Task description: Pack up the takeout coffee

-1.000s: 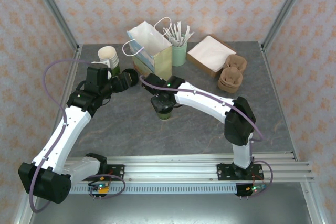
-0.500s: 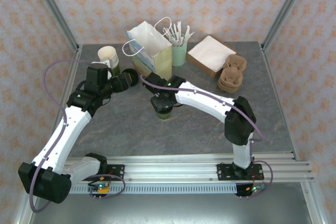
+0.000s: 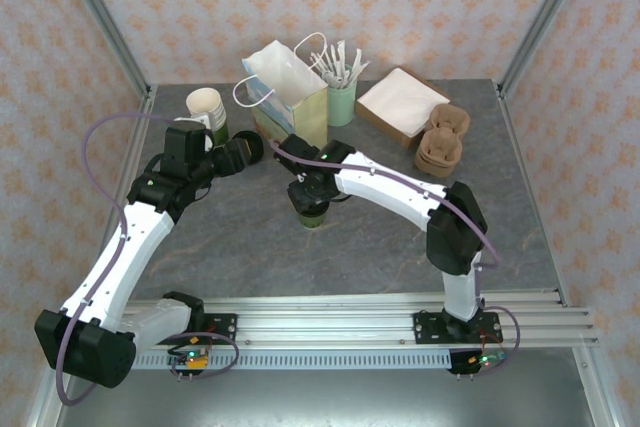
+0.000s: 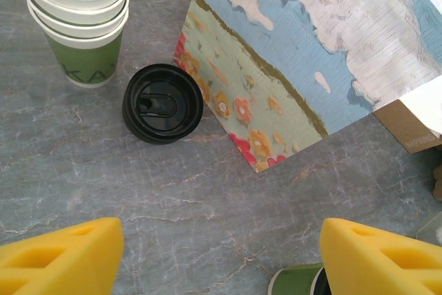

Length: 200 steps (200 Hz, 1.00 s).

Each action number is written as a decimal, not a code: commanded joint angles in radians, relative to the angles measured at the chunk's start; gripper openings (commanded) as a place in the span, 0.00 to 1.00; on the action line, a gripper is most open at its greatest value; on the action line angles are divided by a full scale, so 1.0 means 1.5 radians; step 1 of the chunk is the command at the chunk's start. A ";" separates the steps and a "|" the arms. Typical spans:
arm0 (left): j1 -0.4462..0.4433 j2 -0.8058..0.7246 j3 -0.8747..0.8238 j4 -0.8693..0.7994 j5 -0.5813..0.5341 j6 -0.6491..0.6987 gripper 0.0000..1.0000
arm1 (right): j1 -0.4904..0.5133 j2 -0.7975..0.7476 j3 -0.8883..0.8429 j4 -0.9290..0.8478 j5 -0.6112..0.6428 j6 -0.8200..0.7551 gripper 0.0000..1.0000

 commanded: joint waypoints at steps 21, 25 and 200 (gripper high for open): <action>0.005 -0.001 0.003 -0.022 -0.007 0.011 0.76 | 0.002 0.087 -0.032 -0.101 0.013 -0.008 0.51; 0.005 0.000 0.003 -0.022 -0.007 0.011 0.76 | 0.002 0.089 -0.033 -0.102 0.012 -0.009 0.51; 0.005 -0.024 0.000 -0.046 -0.003 0.016 0.76 | 0.003 0.078 0.014 -0.172 0.001 -0.029 0.48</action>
